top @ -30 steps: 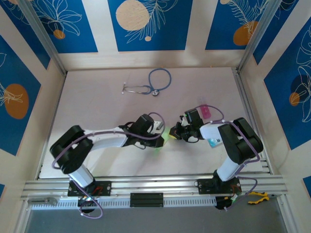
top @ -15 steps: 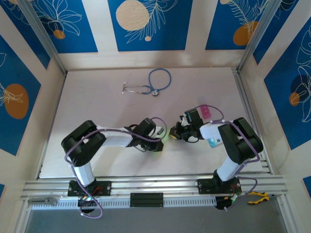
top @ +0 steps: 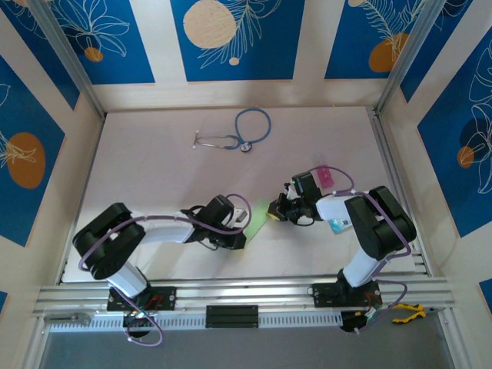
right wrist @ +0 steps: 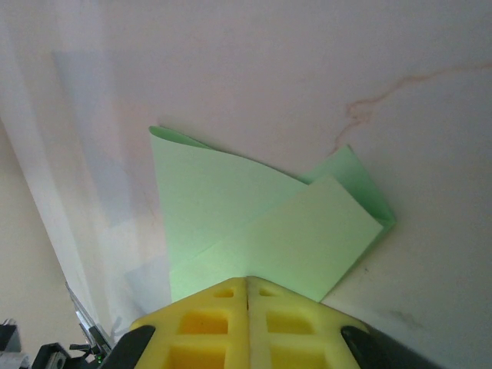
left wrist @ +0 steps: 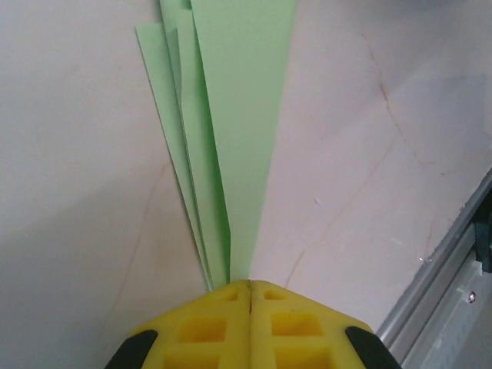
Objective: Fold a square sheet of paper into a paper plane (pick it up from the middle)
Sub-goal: Fold the wing for the fifth time at the center of the table.
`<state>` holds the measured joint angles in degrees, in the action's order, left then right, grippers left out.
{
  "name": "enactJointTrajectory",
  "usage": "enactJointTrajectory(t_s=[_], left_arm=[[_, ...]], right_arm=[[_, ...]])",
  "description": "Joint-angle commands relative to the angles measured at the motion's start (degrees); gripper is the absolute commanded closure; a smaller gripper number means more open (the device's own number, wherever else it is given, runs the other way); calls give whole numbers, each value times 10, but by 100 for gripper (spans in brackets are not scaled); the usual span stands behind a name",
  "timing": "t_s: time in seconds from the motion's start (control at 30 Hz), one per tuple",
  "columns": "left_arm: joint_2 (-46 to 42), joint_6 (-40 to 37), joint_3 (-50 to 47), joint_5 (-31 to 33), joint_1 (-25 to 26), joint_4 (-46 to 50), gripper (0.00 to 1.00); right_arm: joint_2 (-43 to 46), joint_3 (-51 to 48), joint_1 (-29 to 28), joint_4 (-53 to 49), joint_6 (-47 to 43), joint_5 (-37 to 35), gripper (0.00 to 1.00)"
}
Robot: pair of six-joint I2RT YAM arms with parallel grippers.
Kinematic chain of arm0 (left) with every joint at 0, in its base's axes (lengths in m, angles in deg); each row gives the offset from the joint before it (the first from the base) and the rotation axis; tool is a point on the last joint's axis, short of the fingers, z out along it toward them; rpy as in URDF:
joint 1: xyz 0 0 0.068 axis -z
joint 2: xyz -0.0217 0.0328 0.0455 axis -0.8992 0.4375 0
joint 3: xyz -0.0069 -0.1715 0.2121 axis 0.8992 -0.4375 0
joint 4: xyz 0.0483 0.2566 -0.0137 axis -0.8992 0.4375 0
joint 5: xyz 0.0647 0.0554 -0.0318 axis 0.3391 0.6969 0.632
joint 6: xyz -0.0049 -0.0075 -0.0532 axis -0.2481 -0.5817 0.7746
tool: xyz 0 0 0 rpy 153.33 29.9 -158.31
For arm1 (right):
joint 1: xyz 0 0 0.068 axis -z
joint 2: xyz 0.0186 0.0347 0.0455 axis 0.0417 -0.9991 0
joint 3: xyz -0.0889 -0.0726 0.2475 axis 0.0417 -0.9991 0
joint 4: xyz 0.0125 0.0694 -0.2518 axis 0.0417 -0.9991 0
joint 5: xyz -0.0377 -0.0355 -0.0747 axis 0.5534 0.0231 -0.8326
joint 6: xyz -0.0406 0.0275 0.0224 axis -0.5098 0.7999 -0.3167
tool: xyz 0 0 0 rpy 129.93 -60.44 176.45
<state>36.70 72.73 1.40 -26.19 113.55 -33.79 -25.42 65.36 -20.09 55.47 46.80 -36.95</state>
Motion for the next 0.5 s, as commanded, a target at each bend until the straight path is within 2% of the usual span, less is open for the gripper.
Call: enactJointTrajectory(t_s=[0.0,0.1,0.37,0.47], left_arm=[[-30,-8,21,11,-7,18,96],[-13,-12,60,11,-14,15,93],[101,-24,168,2,-18,13,90],[131,-30,191,31,-18,42,92]], right_arm=[[-24,-13,0,-66,-7,-54,99],[-21,-13,0,-63,-6,-53,99],[-18,-8,0,-63,-5,-43,99],[-15,-7,0,-59,-7,-38,98]])
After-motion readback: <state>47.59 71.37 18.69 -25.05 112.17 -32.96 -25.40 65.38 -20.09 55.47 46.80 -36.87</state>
